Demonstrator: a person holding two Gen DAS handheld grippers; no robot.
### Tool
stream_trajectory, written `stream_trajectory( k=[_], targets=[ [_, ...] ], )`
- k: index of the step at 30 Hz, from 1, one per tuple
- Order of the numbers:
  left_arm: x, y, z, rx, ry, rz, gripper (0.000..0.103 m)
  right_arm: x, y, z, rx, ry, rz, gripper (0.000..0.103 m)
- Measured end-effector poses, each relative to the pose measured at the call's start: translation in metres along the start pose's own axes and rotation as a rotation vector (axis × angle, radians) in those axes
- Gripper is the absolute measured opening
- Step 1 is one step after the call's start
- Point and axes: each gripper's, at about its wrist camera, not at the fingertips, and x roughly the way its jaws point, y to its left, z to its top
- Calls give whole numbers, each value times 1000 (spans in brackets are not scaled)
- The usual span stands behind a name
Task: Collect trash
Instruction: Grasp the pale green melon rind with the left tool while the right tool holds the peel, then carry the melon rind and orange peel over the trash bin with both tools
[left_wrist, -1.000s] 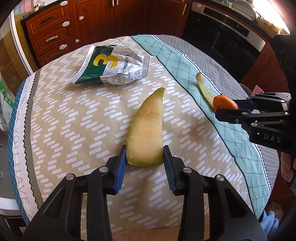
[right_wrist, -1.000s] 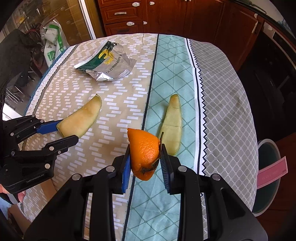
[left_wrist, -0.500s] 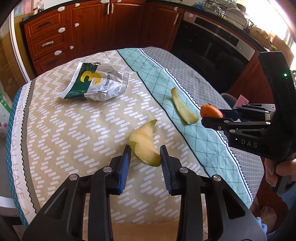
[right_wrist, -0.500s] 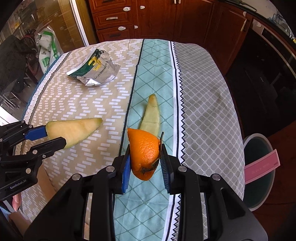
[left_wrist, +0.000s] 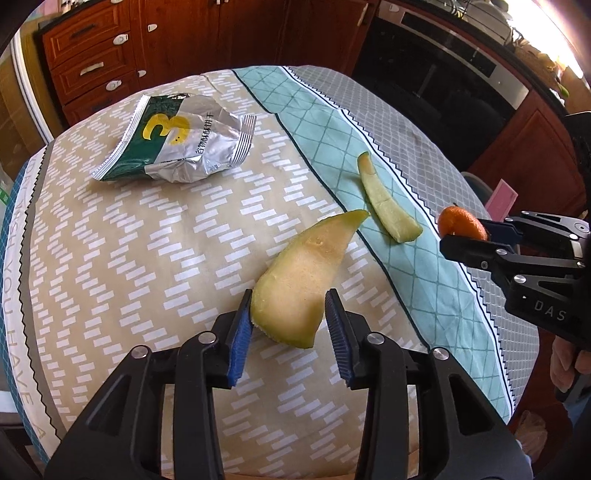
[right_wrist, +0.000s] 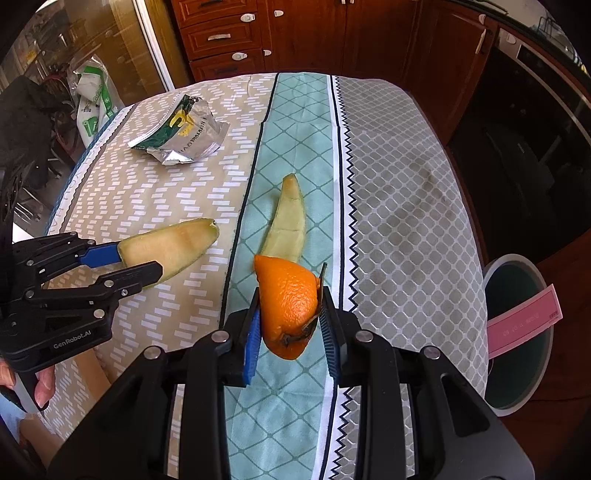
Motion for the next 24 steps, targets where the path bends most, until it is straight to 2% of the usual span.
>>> stream_trajectory(
  k=[2, 4, 6, 8, 11, 13, 15, 20, 24],
  targets=[
    [2, -1, 2, 8, -2, -3, 44, 2, -2, -1, 3, 3, 1, 27],
    [2, -4, 3, 3, -16, -17, 40, 4, -4, -2, 6, 8, 2, 27],
    [-8, -10, 2, 12, -66, 4, 21, 6, -6, -3, 10, 11, 4, 27],
    [-22, -17, 3, 26, -97, -7, 15, 7, -7, -4, 12, 12, 5, 27],
    [-30, -39, 1, 99, -113, 4, 14, 5, -11, -5, 19, 9, 8, 27],
    [-26, -56, -2, 154, -86, -4, 14, 1, -13, -7, 24, 0, 9, 27],
    [-20, -67, -8, 193, -79, 42, 15, -3, -18, -10, 36, -6, 11, 28],
    [-8, -57, -1, 120, -43, 48, 18, -11, -27, -19, 49, -12, 13, 28],
    [-4, -62, -2, 117, -19, 48, 15, -16, -32, -25, 53, -17, 16, 28]
  ],
)
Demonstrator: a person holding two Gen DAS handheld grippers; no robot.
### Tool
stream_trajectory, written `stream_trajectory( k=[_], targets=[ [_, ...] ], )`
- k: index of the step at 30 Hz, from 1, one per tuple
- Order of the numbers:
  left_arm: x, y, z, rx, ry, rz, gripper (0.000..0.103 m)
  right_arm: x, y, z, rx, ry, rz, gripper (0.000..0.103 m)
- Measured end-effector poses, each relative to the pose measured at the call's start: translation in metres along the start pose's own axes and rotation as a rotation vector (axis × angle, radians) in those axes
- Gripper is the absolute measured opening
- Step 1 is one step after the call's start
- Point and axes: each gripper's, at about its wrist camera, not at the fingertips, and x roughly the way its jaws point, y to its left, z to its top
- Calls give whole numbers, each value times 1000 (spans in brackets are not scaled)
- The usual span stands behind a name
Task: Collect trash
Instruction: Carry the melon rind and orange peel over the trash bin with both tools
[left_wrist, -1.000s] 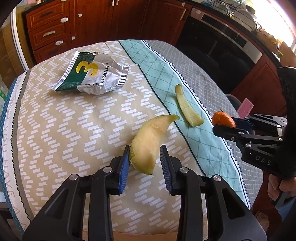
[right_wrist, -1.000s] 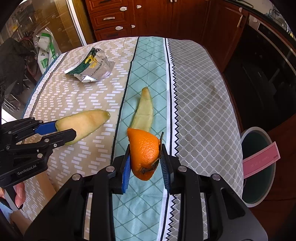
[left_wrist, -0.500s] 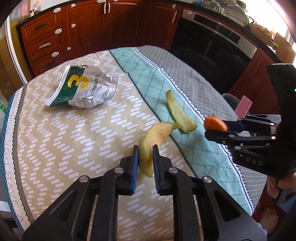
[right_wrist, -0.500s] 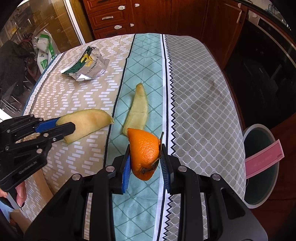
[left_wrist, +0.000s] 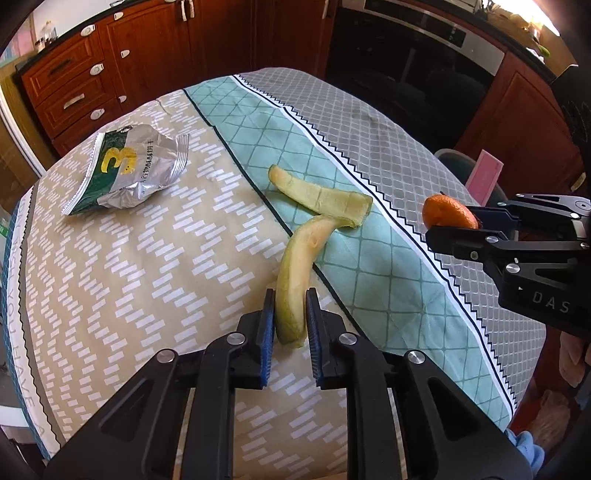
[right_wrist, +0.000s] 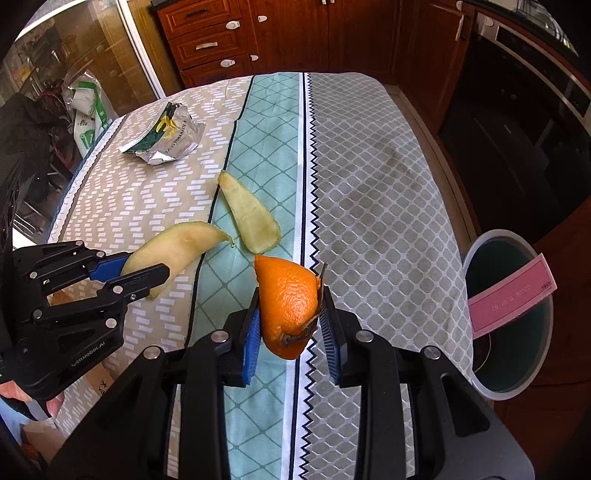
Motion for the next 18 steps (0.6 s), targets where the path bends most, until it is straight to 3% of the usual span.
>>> stream_trajectory(
  k=[8, 18],
  targets=[
    [-24, -24, 5, 17, -30, 49, 15, -19, -20, -9, 31, -39, 8, 28],
    [-50, -93, 36, 119, -68, -42, 15, -50, -95, -37, 168, -101, -17, 28]
  ],
)
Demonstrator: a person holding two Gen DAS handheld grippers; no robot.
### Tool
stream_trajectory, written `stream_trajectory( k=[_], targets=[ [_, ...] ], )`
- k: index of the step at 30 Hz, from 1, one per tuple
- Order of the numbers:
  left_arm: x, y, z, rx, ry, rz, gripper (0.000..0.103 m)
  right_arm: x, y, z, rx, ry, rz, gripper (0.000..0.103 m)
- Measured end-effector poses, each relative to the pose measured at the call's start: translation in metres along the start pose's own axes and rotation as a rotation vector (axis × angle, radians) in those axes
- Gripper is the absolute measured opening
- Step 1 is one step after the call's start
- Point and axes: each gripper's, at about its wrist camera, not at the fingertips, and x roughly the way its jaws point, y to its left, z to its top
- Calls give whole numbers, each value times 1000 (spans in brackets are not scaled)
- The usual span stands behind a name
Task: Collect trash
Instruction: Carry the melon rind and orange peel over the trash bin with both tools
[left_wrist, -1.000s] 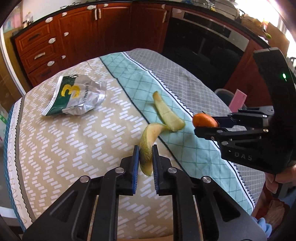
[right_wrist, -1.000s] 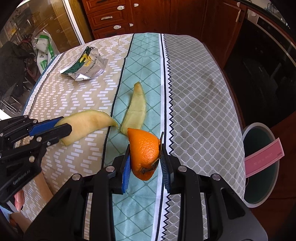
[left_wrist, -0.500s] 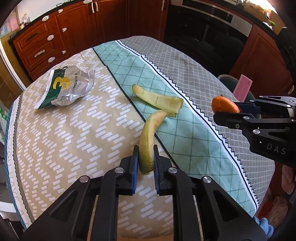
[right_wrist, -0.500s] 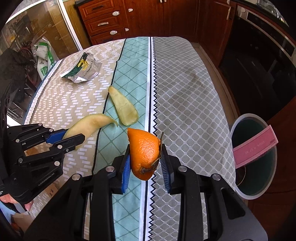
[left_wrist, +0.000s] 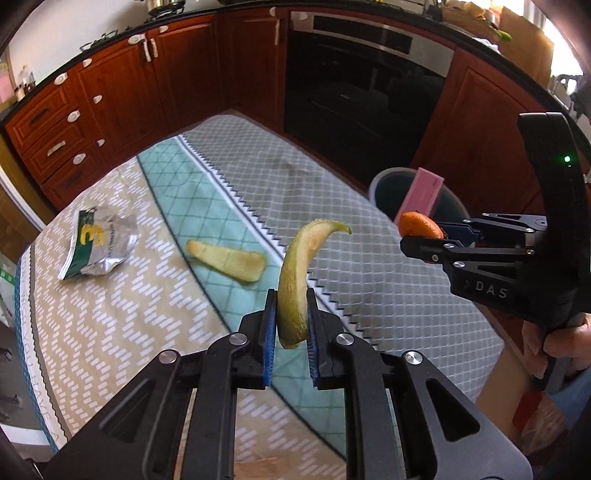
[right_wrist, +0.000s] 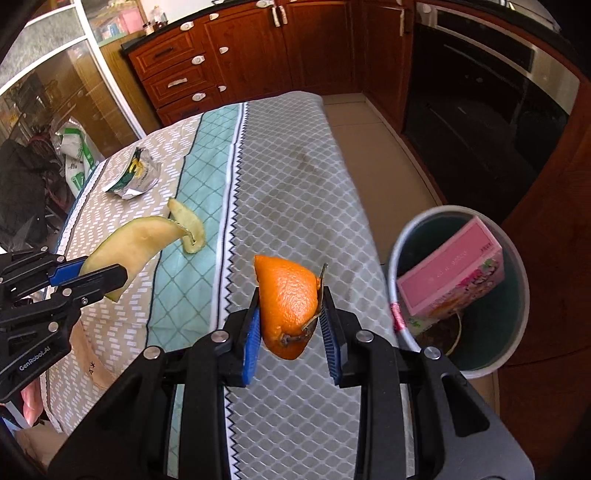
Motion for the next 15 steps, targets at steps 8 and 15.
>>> stream_trajectory(
  k=[8, 15],
  targets=[
    [28, -75, 36, 104, 18, -80, 15, -9, -117, -27, 174, 22, -104, 28],
    [73, -132, 60, 184, 77, -137, 15, 10, -180, -40, 268, 84, -128, 30]
  ],
)
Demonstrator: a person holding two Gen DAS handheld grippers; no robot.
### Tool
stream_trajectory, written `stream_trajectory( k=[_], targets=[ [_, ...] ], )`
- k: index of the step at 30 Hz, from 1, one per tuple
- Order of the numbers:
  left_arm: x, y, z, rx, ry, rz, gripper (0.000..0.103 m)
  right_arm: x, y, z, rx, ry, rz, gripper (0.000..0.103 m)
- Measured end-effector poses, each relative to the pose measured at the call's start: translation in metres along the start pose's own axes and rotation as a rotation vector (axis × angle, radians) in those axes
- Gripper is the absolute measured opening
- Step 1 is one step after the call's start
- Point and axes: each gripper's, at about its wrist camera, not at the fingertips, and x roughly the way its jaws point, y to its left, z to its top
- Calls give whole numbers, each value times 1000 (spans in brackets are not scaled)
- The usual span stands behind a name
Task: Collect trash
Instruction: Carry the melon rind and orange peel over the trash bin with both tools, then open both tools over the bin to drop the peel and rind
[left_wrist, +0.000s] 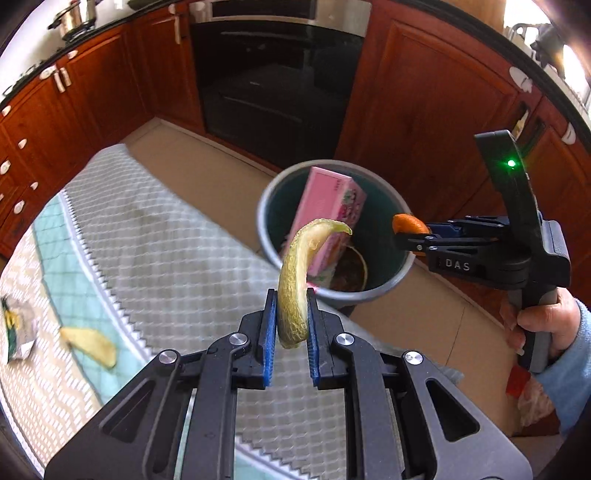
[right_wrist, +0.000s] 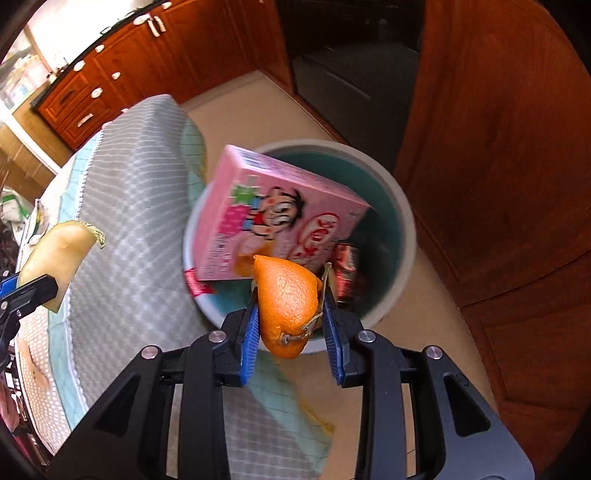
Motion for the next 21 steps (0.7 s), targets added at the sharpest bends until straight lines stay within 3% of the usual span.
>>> stream_trajectory(
  k=[4, 11, 13, 21],
  targets=[
    [25, -19, 14, 36, 29, -35, 15, 14, -13, 8, 14, 27, 1, 38],
    [68, -41, 25, 73, 88, -66, 15, 22, -24, 15, 16, 30, -9, 44],
    [76, -43, 27, 80, 98, -70, 15, 21, -28, 14, 14, 27, -4, 54],
    [100, -42, 35, 71, 120, -88, 15, 12, -30, 25, 7, -4, -25, 67]
  ],
)
